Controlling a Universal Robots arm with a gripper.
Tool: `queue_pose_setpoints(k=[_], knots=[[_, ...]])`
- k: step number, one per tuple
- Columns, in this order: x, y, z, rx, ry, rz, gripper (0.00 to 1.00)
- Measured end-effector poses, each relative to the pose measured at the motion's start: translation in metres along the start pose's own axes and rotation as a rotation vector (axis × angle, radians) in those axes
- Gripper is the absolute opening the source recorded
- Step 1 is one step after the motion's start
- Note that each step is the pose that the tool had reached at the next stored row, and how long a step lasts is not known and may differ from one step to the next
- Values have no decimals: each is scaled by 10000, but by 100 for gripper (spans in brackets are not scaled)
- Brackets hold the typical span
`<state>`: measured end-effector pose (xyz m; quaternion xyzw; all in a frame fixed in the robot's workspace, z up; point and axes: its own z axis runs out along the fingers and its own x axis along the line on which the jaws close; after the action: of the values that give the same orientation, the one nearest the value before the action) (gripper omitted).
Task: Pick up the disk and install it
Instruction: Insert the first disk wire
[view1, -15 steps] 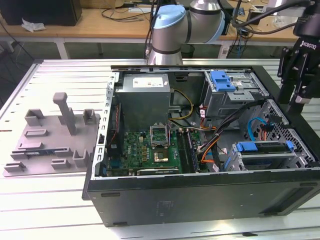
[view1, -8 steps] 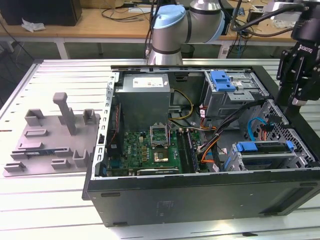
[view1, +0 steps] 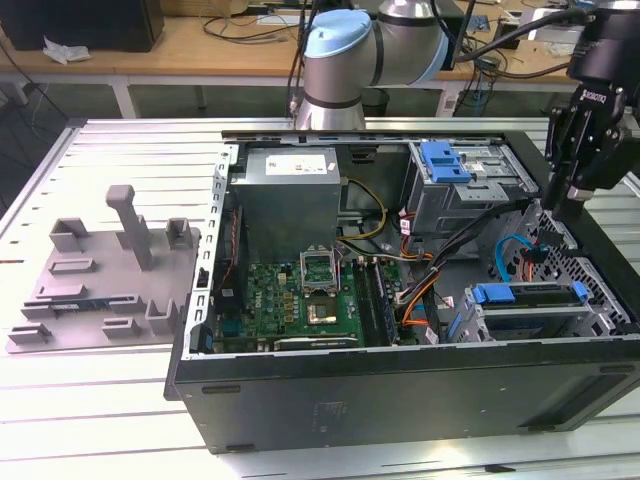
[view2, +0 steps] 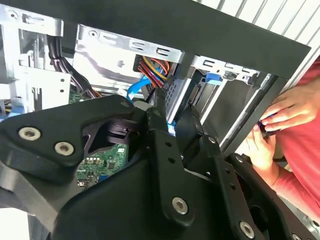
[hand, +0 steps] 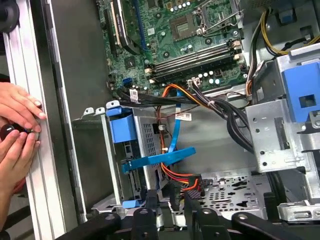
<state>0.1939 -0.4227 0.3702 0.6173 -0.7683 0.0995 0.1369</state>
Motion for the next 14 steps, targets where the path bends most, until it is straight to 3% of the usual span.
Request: queue_pose_setpoints(k=[1,3,6,9,12,14], knots=[[-33,-6,3,-11,56,5,35],[-59,-18,19,-38,83,66,35],[-96,-37,92,-225,77,571,35],[-132,-86,118,-428,153,632,35],[-161,-128,118,-677,395,550,35],[-188,-145,113,-807,638,510,35]])
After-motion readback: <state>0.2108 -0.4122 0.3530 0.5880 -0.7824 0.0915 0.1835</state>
